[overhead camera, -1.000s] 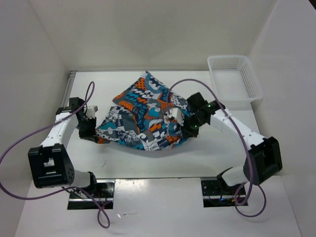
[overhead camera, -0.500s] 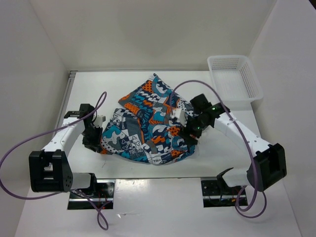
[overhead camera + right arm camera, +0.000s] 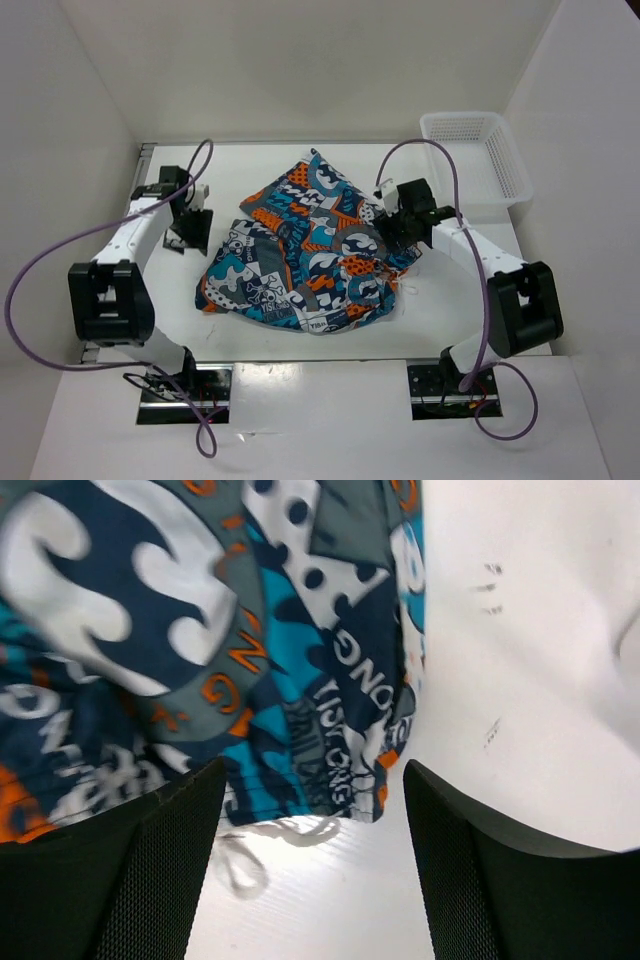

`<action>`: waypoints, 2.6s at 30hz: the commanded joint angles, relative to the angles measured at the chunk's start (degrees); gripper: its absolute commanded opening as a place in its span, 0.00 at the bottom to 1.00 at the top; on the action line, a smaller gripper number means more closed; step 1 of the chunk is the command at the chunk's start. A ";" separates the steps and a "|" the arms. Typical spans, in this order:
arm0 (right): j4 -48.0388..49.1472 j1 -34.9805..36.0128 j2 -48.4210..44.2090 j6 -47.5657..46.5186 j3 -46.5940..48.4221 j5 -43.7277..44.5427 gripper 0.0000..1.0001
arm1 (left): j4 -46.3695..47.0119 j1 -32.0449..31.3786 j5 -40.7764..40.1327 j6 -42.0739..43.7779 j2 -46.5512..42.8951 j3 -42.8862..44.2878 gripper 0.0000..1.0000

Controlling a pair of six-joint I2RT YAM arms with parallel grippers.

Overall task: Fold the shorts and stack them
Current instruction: Flatten the shorts out

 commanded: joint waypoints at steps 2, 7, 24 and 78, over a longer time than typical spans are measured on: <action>7.22 0.19 2.56 0.74 -1.68 9.24 0.78 | 8.71 -3.65 3.88 0.21 8.83 9.56 0.68; 9.08 0.19 8.97 -0.92 -1.06 9.24 0.78 | 11.01 -6.29 6.00 0.21 19.02 17.12 0.68; 11.71 -0.25 28.40 -4.36 20.96 6.42 0.14 | 15.93 -7.44 9.95 0.21 30.29 27.24 0.69; 1.17 1.25 16.45 -5.76 11.67 -15.19 0.86 | 18.31 -5.06 5.21 0.21 10.43 2.11 0.77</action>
